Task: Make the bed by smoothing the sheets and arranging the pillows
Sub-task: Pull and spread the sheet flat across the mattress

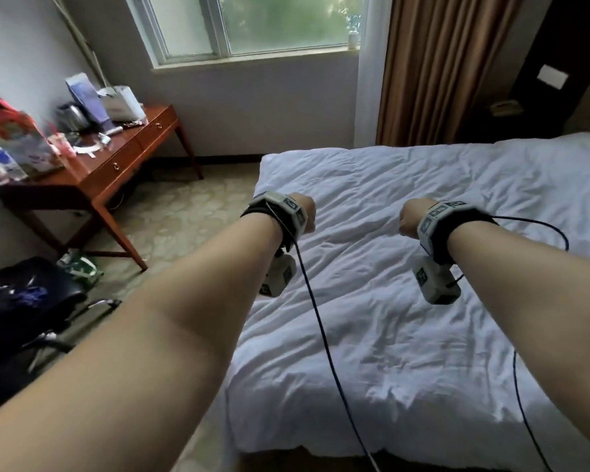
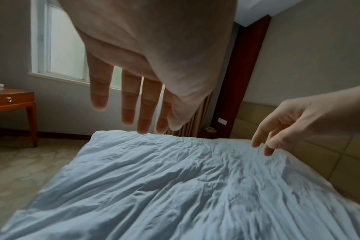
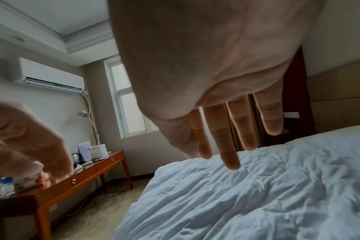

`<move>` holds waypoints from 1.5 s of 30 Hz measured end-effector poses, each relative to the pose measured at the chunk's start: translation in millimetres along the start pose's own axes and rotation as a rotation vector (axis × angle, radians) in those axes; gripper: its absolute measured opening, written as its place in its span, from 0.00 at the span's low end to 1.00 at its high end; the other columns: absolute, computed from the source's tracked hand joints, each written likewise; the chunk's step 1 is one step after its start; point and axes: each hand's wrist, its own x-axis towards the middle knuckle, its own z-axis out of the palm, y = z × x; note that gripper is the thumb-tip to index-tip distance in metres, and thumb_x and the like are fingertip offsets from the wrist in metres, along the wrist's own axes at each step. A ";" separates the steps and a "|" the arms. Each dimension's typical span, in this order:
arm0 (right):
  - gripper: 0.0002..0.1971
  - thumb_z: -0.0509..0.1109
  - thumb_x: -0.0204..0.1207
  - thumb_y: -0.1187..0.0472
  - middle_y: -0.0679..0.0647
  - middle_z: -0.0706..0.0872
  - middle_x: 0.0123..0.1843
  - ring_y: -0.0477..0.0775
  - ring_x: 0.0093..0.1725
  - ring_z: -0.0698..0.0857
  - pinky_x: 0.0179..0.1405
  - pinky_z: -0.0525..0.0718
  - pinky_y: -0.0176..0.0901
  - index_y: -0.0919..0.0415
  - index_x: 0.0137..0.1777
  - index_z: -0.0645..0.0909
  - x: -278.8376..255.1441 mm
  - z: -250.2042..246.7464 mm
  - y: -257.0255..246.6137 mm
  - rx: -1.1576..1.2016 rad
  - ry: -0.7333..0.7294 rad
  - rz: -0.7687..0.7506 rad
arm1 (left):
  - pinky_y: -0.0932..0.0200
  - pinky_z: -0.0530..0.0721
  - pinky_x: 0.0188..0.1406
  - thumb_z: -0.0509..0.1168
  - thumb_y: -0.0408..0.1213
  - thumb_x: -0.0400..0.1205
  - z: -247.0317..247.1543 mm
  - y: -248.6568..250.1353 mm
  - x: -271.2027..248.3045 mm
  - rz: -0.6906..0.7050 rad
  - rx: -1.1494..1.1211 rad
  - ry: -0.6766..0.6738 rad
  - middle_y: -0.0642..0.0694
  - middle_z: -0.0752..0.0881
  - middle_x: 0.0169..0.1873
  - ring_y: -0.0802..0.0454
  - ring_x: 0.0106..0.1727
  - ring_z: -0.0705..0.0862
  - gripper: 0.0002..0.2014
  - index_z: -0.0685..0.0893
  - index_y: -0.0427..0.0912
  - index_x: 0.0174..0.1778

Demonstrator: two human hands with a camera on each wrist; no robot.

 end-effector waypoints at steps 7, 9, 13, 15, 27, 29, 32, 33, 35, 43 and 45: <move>0.16 0.65 0.78 0.57 0.59 0.80 0.34 0.58 0.33 0.78 0.39 0.77 0.45 0.61 0.30 0.73 -7.6 -11.6 -166.9 0.092 -0.034 0.020 | 0.53 0.88 0.40 0.70 0.49 0.67 14.0 -171.8 -5.8 -0.015 0.066 -0.003 0.54 0.89 0.38 0.45 0.41 0.88 0.10 0.87 0.54 0.43; 0.14 0.65 0.76 0.59 0.60 0.81 0.34 0.59 0.33 0.79 0.38 0.77 0.45 0.62 0.30 0.73 -1.1 -23.2 -203.7 0.098 -0.032 0.018 | 0.56 0.80 0.40 0.68 0.43 0.77 1.5 -195.6 -30.8 0.041 0.071 0.007 0.48 0.87 0.45 0.42 0.45 0.85 0.07 0.88 0.49 0.48; 0.12 0.64 0.76 0.61 0.60 0.81 0.34 0.59 0.34 0.80 0.36 0.76 0.43 0.63 0.31 0.74 20.6 -44.5 -258.9 0.104 0.023 0.046 | 0.54 0.83 0.43 0.65 0.41 0.79 14.0 -252.0 -19.6 0.046 0.027 0.081 0.44 0.88 0.48 0.40 0.48 0.86 0.10 0.89 0.41 0.49; 0.12 0.64 0.77 0.61 0.59 0.81 0.34 0.59 0.33 0.79 0.35 0.75 0.43 0.63 0.33 0.75 35.6 -49.6 -281.1 0.097 0.031 0.067 | 0.52 0.85 0.44 0.64 0.44 0.79 25.1 -278.6 -5.7 0.065 0.025 0.099 0.43 0.88 0.48 0.39 0.47 0.86 0.11 0.88 0.43 0.51; 0.11 0.63 0.78 0.60 0.61 0.80 0.39 0.61 0.39 0.81 0.38 0.77 0.46 0.62 0.34 0.74 189.7 -67.3 -389.2 0.147 0.005 0.210 | 0.53 0.84 0.47 0.65 0.48 0.79 8.6 -437.1 136.6 0.130 0.107 0.119 0.42 0.88 0.47 0.39 0.47 0.86 0.13 0.87 0.44 0.50; 0.12 0.64 0.78 0.60 0.61 0.79 0.37 0.60 0.36 0.79 0.39 0.77 0.46 0.62 0.33 0.73 213.5 -78.7 -405.2 0.154 0.005 0.230 | 0.50 0.85 0.52 0.64 0.47 0.78 1.7 -466.5 157.2 0.100 0.092 0.127 0.44 0.88 0.47 0.40 0.48 0.86 0.12 0.86 0.46 0.52; 0.11 0.63 0.77 0.62 0.60 0.79 0.36 0.60 0.38 0.80 0.40 0.77 0.45 0.62 0.32 0.72 250.5 -93.8 -425.8 0.158 0.027 0.237 | 0.44 0.85 0.55 0.63 0.45 0.78 -2.9 -500.6 190.8 0.105 0.095 0.095 0.46 0.87 0.46 0.41 0.49 0.86 0.11 0.83 0.47 0.53; 0.11 0.64 0.76 0.63 0.61 0.79 0.37 0.61 0.40 0.81 0.41 0.78 0.46 0.61 0.31 0.71 263.0 -96.6 -432.3 0.156 0.034 0.239 | 0.43 0.86 0.54 0.63 0.45 0.77 -2.1 -510.2 204.2 0.104 0.106 0.084 0.46 0.87 0.45 0.41 0.48 0.86 0.11 0.83 0.47 0.52; 0.11 0.64 0.75 0.63 0.61 0.79 0.38 0.62 0.41 0.81 0.42 0.80 0.46 0.61 0.31 0.70 289.1 -99.9 -443.9 0.157 0.027 0.252 | 0.44 0.87 0.51 0.63 0.46 0.74 -1.1 -525.3 235.7 0.108 0.116 0.054 0.47 0.88 0.42 0.42 0.43 0.87 0.12 0.84 0.46 0.49; 0.12 0.62 0.76 0.65 0.59 0.75 0.33 0.60 0.38 0.78 0.38 0.75 0.45 0.62 0.31 0.70 414.1 -114.2 -469.3 0.214 -0.013 0.460 | 0.47 0.87 0.48 0.62 0.47 0.75 -32.9 -562.6 407.1 0.313 0.216 0.067 0.46 0.88 0.42 0.42 0.41 0.86 0.11 0.86 0.46 0.45; 0.07 0.62 0.73 0.64 0.61 0.79 0.35 0.60 0.38 0.80 0.37 0.77 0.45 0.62 0.34 0.73 446.4 -123.0 -469.0 0.236 -0.014 0.517 | 0.45 0.86 0.53 0.62 0.49 0.76 -45.6 -568.8 448.9 0.381 0.244 0.072 0.47 0.87 0.47 0.41 0.47 0.86 0.13 0.87 0.49 0.50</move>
